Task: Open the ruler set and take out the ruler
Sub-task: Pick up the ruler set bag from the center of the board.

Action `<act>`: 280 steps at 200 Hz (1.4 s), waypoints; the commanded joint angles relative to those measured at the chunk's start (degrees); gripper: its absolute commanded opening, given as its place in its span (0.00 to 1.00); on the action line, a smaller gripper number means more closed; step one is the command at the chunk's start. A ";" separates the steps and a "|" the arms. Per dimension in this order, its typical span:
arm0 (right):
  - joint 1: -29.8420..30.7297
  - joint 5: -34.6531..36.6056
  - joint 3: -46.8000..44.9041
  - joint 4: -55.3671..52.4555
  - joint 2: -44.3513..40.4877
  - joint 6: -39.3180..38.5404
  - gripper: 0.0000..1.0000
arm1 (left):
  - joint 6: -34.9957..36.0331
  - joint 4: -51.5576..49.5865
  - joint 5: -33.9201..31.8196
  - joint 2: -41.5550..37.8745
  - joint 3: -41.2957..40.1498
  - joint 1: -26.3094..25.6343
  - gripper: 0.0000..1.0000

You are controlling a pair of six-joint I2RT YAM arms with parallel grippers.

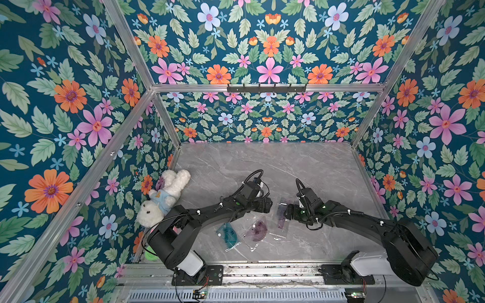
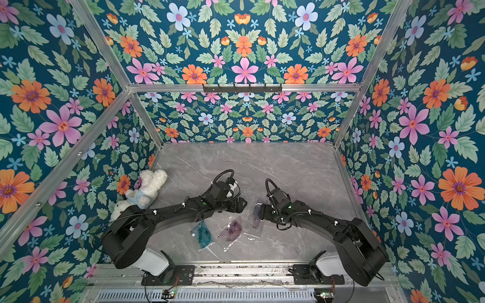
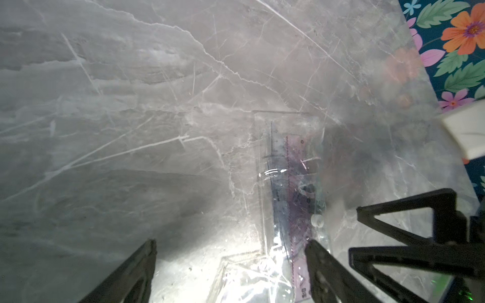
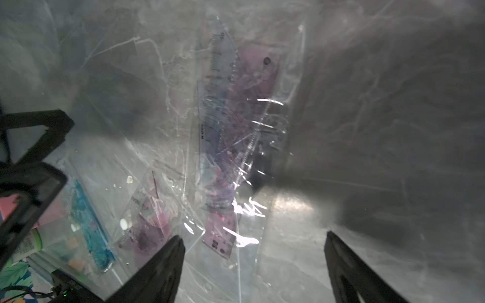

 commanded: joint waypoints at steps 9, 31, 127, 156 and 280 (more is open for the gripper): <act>-0.03 1.11 -0.03 4.69 1.50 0.99 0.84 | -0.74 3.99 6.56 1.03 -0.08 0.44 0.90; 0.01 3.54 -0.31 4.59 1.33 1.13 0.82 | 0.58 2.81 7.56 2.31 0.67 0.27 0.89; -5.66 -1.41 -6.17 9.71 -1.55 1.57 0.69 | -1.56 -2.35 7.91 11.10 6.35 -3.66 0.81; -5.67 -3.50 -7.28 12.97 -0.13 1.32 0.67 | -3.25 -1.11 8.45 12.28 6.86 -4.46 0.79; -5.72 -10.76 -14.25 35.91 3.36 2.02 0.57 | -6.13 1.97 9.08 16.54 8.66 -6.51 0.60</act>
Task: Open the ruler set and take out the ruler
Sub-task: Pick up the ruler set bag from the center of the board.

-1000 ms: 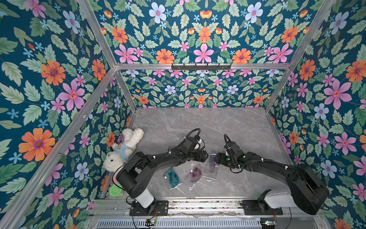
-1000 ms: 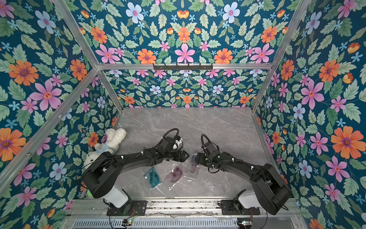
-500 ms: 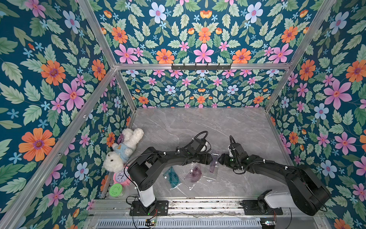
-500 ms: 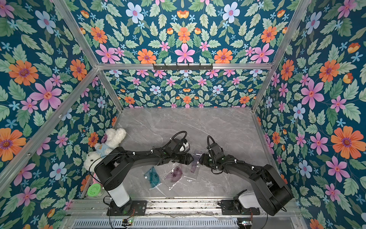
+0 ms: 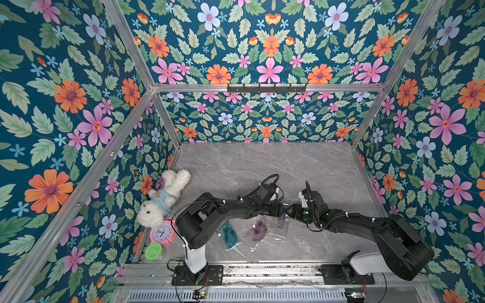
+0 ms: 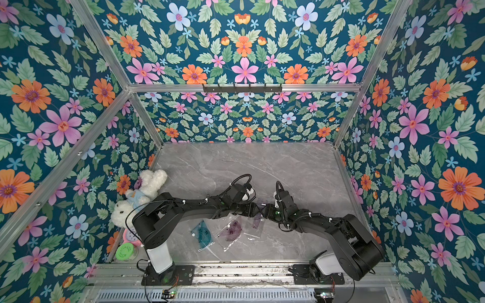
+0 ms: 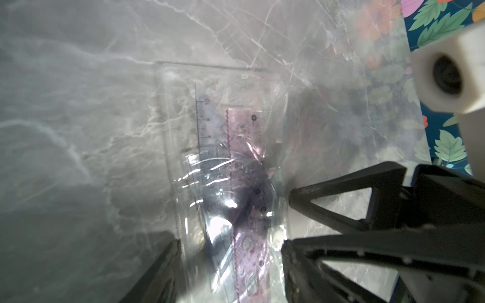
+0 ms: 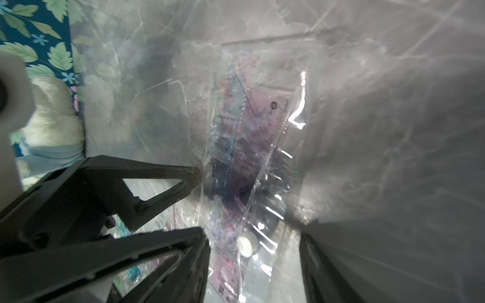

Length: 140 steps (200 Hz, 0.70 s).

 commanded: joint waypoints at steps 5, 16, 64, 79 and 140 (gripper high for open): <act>0.17 -3.14 -2.02 9.21 1.21 1.36 0.57 | -1.15 -1.46 0.94 0.95 -0.09 -0.28 0.59; 0.15 -3.73 -2.57 11.72 1.75 1.46 0.57 | -1.20 -1.26 1.03 1.17 -0.15 -0.23 0.56; 0.17 -5.05 -5.13 20.69 1.86 2.27 0.54 | -0.91 -0.98 1.26 1.78 -0.15 -0.32 0.49; 0.17 -4.69 -6.08 22.17 0.50 2.27 0.50 | -0.73 -1.06 1.17 1.95 -0.14 -0.31 0.49; 1.00 -0.16 -6.75 15.33 -8.00 -0.24 0.26 | -0.40 -1.33 1.17 2.50 0.78 -0.32 0.49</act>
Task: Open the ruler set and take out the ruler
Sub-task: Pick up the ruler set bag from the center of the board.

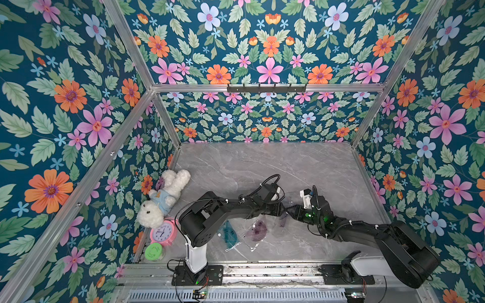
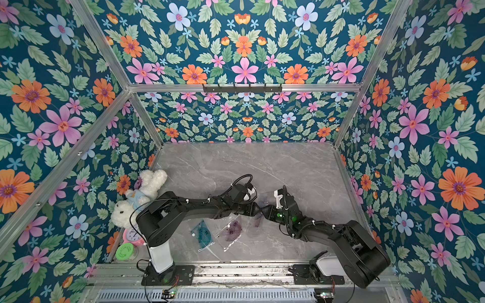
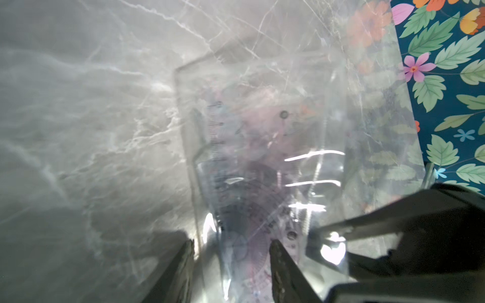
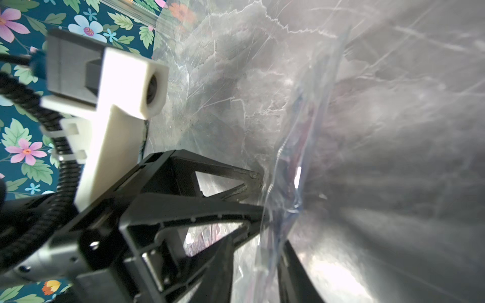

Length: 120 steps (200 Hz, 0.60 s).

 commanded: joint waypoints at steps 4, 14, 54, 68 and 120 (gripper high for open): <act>0.50 1.33 0.74 -0.28 -2.31 -1.77 0.25 | 0.00 -3.84 0.53 0.55 0.18 -0.23 0.49; 0.56 1.62 0.90 -1.19 -2.37 -2.20 0.23 | -0.01 -3.84 0.42 0.47 0.24 -0.19 0.49; 1.00 1.30 1.06 0.42 0.65 -1.89 0.20 | -0.08 -3.83 0.59 0.47 0.54 -0.22 0.48; 1.67 1.86 1.78 -0.13 1.86 -2.35 0.19 | -0.10 -3.82 0.72 0.47 0.49 -0.19 0.48; 2.88 4.56 2.60 -3.49 1.17 -3.37 0.07 | 0.37 -4.00 -0.09 -0.29 0.22 -0.23 0.48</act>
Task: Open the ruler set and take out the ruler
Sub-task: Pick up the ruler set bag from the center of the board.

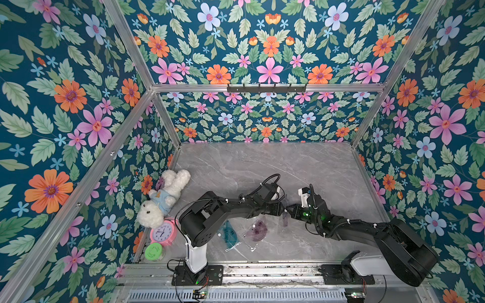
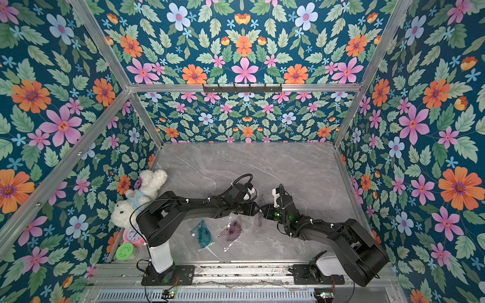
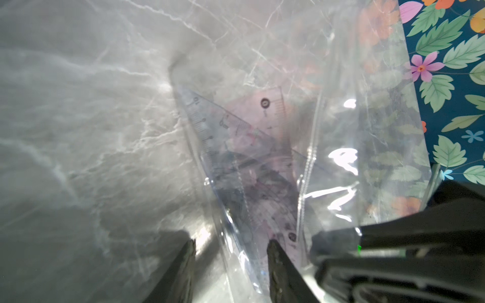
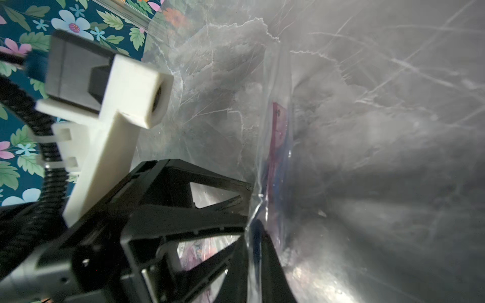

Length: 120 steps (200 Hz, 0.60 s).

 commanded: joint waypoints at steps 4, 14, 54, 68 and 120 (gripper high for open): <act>0.47 -0.79 0.37 -3.21 -1.83 -0.93 0.06 | 0.59 -3.13 -0.07 -0.48 -0.23 -0.22 0.48; 0.49 -0.41 0.84 -5.90 -3.68 -1.61 0.04 | 1.58 -4.11 -1.30 -1.29 0.09 -0.21 0.48; 0.36 0.77 5.83 -23.66 -14.90 -8.47 0.00 | 10.42 -11.71 -9.65 -8.32 3.75 -0.22 0.52; 0.01 0.14 9.92 -32.10 -17.69 -12.58 0.00 | 14.42 -14.37 -12.74 -11.11 5.58 -0.19 0.54; -3.23 -14.91 24.58 -52.71 -18.18 -26.00 0.00 | 42.50 -20.65 -14.33 -24.98 7.48 -0.22 0.62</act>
